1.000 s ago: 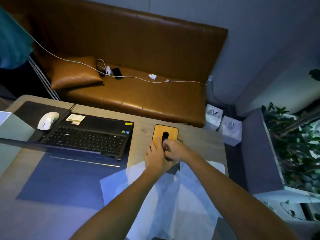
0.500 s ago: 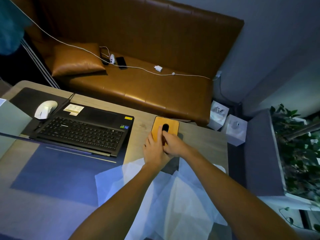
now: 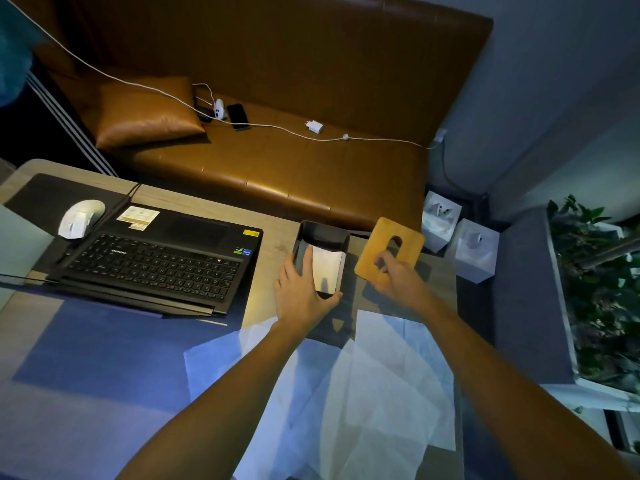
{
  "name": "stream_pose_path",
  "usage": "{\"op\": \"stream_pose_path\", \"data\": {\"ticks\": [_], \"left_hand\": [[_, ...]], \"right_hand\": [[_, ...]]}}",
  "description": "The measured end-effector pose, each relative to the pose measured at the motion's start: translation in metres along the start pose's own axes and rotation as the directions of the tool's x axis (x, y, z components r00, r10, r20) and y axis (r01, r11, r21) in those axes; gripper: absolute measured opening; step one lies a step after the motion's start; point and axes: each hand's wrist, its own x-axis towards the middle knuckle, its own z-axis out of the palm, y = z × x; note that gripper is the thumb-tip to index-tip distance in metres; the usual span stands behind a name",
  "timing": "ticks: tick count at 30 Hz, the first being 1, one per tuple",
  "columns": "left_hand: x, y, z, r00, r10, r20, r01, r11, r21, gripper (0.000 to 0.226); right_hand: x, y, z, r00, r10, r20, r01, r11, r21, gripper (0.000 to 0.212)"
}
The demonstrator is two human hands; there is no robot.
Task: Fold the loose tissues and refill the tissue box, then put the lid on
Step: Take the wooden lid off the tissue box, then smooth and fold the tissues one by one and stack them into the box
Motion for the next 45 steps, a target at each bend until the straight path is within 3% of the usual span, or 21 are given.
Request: {"op": "stream_pose_path", "data": {"ticks": [7,13,17,22,26,31,39,45], "left_hand": [[0.001,-0.008,0.003,1.000,0.023,0.005,-0.023,1.000,-0.011,0.106],[0.003,-0.007,0.005,1.000,0.011,0.010,-0.011,1.000,-0.002,0.106],[0.005,-0.006,0.005,1.000,0.003,0.013,-0.003,1.000,-0.017,0.105],[0.005,-0.010,0.000,0.997,0.041,0.061,-0.040,0.999,-0.023,0.090],[0.006,-0.019,-0.014,0.990,0.109,0.093,-0.099,0.990,-0.100,0.070],[-0.015,-0.024,-0.023,0.959,0.283,0.012,-0.283,0.959,-0.017,0.052],[-0.080,-0.024,0.011,0.810,0.520,0.271,-0.535,0.845,-0.023,0.033],[-0.133,-0.040,0.040,0.790,0.463,0.402,-0.529,0.846,0.065,0.045]], "right_hand": [[0.008,0.001,0.046,0.995,-0.036,0.096,0.041,0.998,-0.054,0.032],[0.022,-0.004,0.075,0.999,-0.009,0.036,0.013,0.992,-0.122,0.031],[0.027,-0.004,0.078,0.999,-0.019,-0.051,0.006,0.966,-0.258,0.030],[0.028,-0.011,0.077,1.000,-0.024,-0.013,0.018,0.931,-0.364,0.030],[0.027,-0.014,0.070,0.999,-0.019,0.043,0.030,0.960,-0.279,0.027],[-0.005,-0.011,0.059,1.000,-0.021,0.005,0.021,0.994,-0.112,0.034],[-0.084,0.010,0.085,0.994,0.106,-0.011,-0.106,0.994,-0.029,0.031],[-0.129,0.019,0.118,0.991,0.126,0.044,-0.122,0.989,-0.080,0.028]]}}
